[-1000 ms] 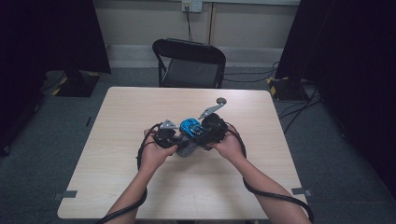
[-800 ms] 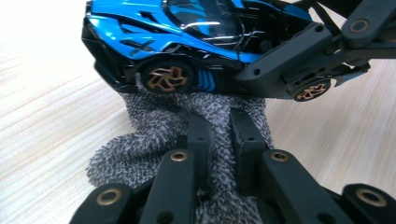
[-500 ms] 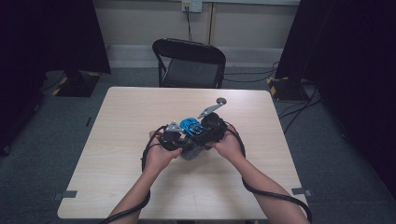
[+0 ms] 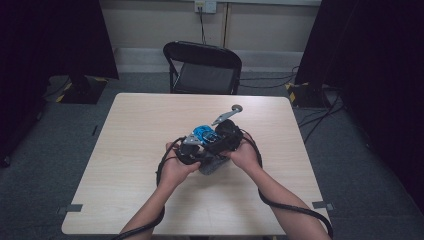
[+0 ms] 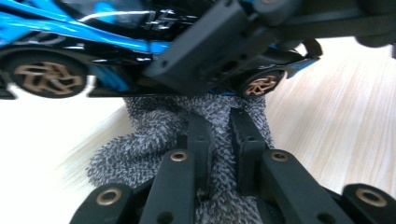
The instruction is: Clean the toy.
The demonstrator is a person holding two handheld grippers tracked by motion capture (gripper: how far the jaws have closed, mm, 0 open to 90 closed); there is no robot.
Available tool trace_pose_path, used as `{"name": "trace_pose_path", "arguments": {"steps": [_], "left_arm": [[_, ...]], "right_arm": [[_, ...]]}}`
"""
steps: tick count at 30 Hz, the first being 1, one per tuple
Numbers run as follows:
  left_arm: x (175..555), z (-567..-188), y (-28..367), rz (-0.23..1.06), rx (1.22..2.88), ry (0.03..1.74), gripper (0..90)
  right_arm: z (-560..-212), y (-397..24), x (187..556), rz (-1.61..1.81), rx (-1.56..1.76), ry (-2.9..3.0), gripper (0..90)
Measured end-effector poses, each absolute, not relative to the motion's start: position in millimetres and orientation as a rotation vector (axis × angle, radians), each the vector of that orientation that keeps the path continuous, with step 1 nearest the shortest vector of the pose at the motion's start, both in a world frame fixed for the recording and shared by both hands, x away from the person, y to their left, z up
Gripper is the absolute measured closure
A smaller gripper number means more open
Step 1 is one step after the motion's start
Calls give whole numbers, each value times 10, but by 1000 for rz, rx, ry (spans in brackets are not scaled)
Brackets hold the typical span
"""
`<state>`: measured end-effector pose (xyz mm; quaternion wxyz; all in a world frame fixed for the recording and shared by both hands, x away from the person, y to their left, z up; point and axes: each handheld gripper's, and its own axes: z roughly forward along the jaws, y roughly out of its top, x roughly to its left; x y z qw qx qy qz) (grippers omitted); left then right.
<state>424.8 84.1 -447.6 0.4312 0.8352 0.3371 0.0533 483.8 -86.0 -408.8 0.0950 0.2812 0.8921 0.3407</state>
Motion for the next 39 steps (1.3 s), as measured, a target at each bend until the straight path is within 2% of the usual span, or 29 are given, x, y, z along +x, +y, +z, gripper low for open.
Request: {"name": "trace_pose_path", "arguments": {"steps": [19, 28, 39], "left_arm": [[4095, -4548, 661, 62, 2127, 749, 802], [4102, -4506, 910, 98, 2121, 789, 802], [4315, -4426, 1458, 239, 2074, 949, 802]], "right_arm": [[-4090, -876, 4862, 1018, 856, 2641, 287], [-4038, -963, 4884, 1034, 880, 2626, 286], [-4056, -1027, 4828, 1029, 861, 2638, 287]]}}
